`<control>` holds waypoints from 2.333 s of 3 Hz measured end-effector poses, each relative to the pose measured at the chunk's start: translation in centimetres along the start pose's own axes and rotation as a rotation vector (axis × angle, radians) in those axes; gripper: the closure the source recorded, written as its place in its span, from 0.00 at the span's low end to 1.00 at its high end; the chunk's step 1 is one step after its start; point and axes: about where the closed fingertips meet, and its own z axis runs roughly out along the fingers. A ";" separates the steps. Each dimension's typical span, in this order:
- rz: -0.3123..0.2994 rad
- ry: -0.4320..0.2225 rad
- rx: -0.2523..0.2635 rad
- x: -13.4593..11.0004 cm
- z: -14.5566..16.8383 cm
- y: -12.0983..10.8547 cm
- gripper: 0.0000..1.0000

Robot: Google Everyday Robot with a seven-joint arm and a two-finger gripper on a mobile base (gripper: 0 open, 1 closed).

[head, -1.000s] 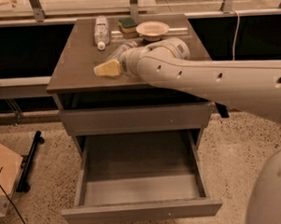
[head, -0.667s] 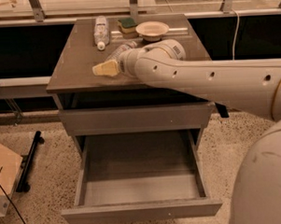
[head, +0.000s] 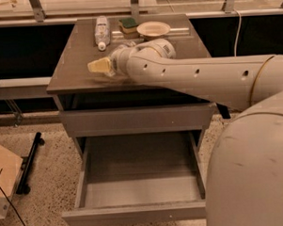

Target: Place water bottle into middle drawer

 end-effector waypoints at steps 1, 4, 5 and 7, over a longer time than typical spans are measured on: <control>0.008 0.005 0.001 -0.1 0.7 0.3 0.39; 0.011 0.004 0.042 -0.6 0.1 -1.1 0.91; 0.006 0.002 0.052 -0.8 -0.5 -1.4 0.69; 0.004 0.002 0.048 -0.9 -0.4 -1.1 0.21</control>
Offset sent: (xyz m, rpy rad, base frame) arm 0.0053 0.0045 -0.0078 -0.0017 0.0224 -0.0336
